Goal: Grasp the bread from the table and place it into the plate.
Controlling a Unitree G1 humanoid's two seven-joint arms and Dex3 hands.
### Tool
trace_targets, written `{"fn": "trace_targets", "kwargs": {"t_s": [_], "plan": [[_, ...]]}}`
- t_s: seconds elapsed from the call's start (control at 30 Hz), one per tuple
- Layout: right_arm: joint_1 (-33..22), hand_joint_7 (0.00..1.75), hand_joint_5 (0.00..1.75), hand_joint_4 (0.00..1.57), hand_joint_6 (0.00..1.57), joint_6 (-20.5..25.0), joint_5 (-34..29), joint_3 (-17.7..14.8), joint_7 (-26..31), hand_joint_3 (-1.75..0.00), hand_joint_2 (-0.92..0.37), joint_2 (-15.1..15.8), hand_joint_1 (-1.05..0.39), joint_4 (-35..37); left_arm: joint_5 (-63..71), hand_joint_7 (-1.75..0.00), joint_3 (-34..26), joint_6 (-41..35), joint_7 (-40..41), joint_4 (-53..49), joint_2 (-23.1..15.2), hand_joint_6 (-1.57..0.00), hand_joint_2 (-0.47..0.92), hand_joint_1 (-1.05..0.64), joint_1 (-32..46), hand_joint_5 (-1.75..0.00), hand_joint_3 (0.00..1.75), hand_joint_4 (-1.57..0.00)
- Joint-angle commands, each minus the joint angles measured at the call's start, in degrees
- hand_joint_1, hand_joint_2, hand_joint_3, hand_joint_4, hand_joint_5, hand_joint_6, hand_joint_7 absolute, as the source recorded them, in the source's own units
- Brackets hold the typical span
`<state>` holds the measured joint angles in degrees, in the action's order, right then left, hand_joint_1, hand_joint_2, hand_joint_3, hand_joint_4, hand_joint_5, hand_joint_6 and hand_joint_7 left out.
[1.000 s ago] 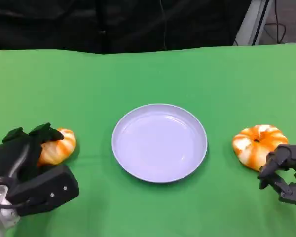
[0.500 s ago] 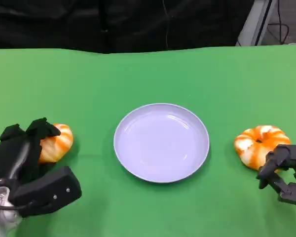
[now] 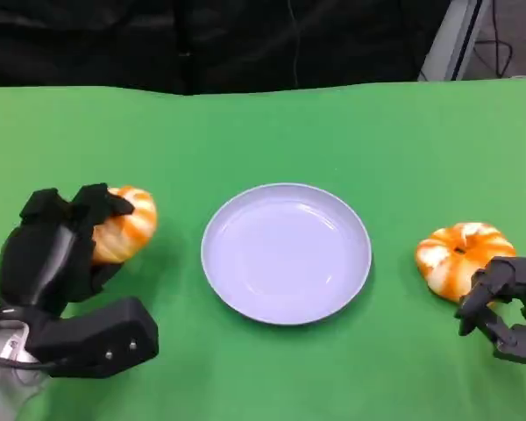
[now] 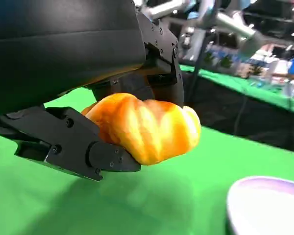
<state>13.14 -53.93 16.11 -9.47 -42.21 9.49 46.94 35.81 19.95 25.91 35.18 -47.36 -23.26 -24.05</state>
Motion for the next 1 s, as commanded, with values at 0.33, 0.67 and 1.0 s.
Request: {"fn": "trace_targets", "kwargs": {"t_s": [0.33, 0.67, 1.0], "plan": [[0.2, 0.99, 1.41, 0.88, 0.93, -0.2, 0.4, -0.1, 0.2, -0.81, -0.71, 0.1, 0.14, 0.6, 1.9, -1.39, -2.5, -6.0, -7.2, 21.9, -0.8, -0.33, 0.92, -0.05, 7.8, -1.62, 0.37, -0.25], [0.4, 0.97, 1.40, 0.88, 0.94, -0.4, 0.1, 0.0, 0.4, -0.80, -0.71, 0.0, 0.14, 0.9, 4.3, -1.38, -1.3, -5.3, -8.3, 26.2, 1.6, -0.36, 0.92, -0.09, 7.0, -1.67, 0.44, -0.26], [0.2, 0.96, 1.40, 0.89, 0.96, -1.7, -0.4, 0.2, 1.2, -0.80, -0.69, -0.3, 0.14, 0.9, 4.6, -1.36, 0.2, -3.8, -11.5, 26.5, 4.5, -0.39, 0.92, -0.15, 4.5, -1.63, 0.43, -0.30]]}}
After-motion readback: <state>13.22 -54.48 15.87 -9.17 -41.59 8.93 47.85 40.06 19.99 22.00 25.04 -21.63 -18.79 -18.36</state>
